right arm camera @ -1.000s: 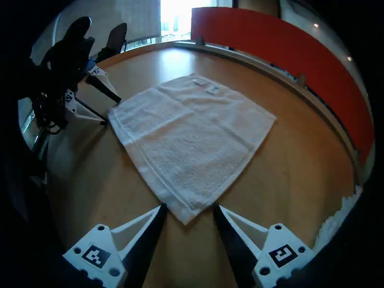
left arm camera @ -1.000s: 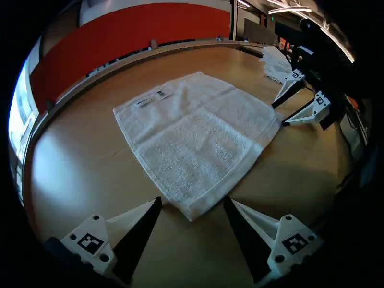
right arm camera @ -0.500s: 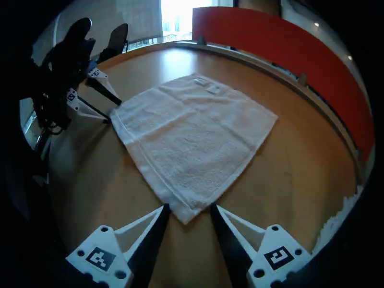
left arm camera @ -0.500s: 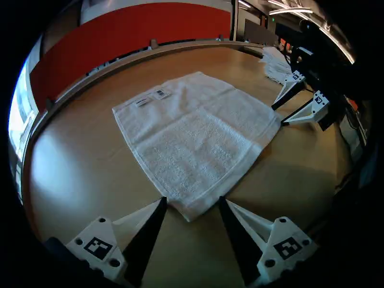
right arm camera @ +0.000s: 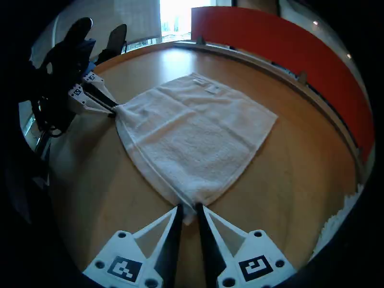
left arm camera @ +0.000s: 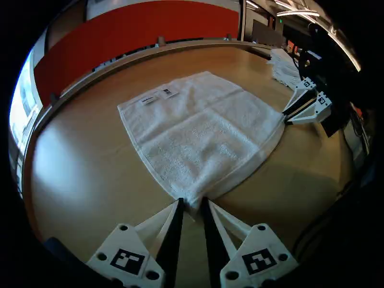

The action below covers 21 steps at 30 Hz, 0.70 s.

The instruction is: Fold towel

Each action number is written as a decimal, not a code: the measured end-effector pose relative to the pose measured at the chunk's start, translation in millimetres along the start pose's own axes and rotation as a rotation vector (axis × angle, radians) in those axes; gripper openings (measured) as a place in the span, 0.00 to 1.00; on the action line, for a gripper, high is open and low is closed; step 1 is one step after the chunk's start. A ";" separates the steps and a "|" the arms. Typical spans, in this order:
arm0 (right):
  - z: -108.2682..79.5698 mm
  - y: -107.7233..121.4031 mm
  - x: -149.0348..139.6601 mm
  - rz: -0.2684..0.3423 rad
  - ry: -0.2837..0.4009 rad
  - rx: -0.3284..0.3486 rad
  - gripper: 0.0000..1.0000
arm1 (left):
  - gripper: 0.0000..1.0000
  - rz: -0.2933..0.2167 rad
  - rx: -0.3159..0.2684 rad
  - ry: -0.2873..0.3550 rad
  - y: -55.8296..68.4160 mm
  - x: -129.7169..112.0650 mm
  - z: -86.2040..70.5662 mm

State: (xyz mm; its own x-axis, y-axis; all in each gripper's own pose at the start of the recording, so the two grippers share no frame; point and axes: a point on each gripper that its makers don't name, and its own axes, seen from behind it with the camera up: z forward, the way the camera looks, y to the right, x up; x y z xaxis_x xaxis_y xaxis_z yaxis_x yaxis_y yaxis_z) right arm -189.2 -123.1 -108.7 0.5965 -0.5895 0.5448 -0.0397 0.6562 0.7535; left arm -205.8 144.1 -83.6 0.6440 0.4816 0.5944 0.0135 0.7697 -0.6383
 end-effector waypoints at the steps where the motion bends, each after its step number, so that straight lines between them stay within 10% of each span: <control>1: 0.0 -1.2 -0.1 0.003 0.000 0.004 0.20 | 0.22 -0.005 0.001 -0.002 -0.3 0.5 0.2; 21: -19.3 -2.7 21.3 0.017 0.050 -0.022 0.16 | 0.16 -0.042 0.014 0.024 -1.6 20.7 -21.8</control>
State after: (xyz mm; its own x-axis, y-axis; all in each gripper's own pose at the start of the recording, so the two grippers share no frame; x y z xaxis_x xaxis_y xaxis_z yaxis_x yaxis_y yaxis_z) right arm -160.9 -128.3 -106.3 0.6354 -0.5539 0.5381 -0.0327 0.6769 0.7354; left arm -175.8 143.6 -81.0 0.6615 0.4386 0.6083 0.0300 0.7950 -0.6059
